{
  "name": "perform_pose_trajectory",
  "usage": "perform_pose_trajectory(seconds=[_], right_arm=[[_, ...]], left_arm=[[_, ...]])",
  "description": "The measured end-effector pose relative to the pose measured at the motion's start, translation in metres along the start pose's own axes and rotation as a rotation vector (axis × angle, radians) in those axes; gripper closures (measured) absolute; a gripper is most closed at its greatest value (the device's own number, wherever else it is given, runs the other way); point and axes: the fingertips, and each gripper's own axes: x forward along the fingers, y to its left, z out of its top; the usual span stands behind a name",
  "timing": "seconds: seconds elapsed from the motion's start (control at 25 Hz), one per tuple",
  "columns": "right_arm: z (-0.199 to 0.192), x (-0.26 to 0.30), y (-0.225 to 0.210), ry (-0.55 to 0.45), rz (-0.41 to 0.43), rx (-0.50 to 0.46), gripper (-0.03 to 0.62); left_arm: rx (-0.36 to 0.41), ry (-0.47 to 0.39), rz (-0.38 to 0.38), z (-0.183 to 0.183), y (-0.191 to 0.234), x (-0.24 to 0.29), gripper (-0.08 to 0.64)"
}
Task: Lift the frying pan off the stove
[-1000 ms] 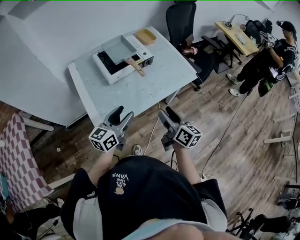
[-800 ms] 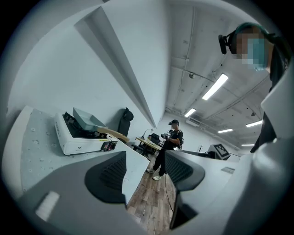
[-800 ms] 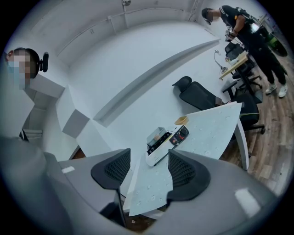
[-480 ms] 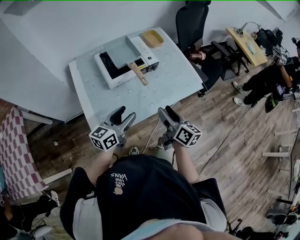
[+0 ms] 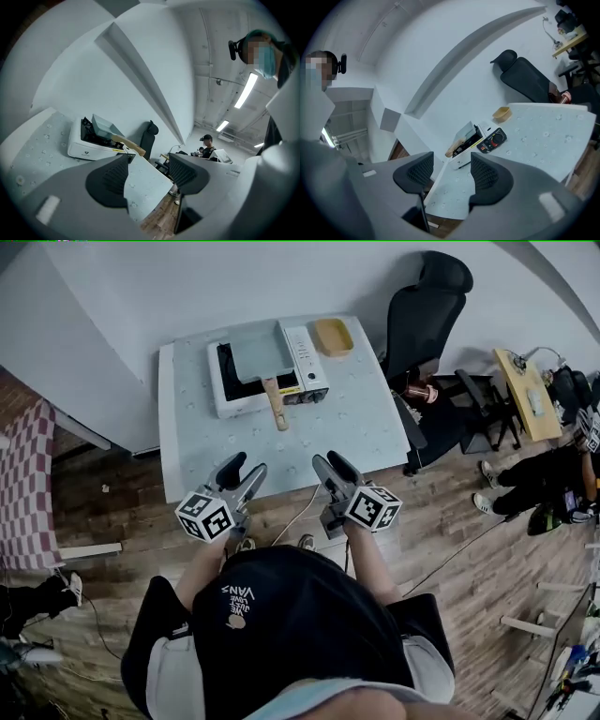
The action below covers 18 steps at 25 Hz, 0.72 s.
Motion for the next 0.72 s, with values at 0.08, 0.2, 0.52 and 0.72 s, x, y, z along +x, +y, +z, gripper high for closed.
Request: perform_pose_trajectory(seconds=[0.08, 0.2, 0.52, 0.72], right_arm=[[0.006, 0.002, -0.008, 0.028, 0.029, -0.003, 0.35], [0.013, 0.004, -0.016, 0.067, 0.07, -0.007, 0.351], [0.025, 0.008, -0.03, 0.135, 0.173, 0.057, 0.353], [0.022, 0.017, -0.035, 0.167, 0.208, 0.103, 0.353]], left_arm=[[-0.009, -0.022, 0.035, -0.003, -0.003, 0.004, 0.308], [-0.019, -0.05, 0.081, -0.008, -0.01, 0.008, 0.307], [-0.087, -0.104, 0.196, -0.027, -0.017, 0.014, 0.296], [-0.125, -0.128, 0.205, -0.026, -0.015, 0.016, 0.295]])
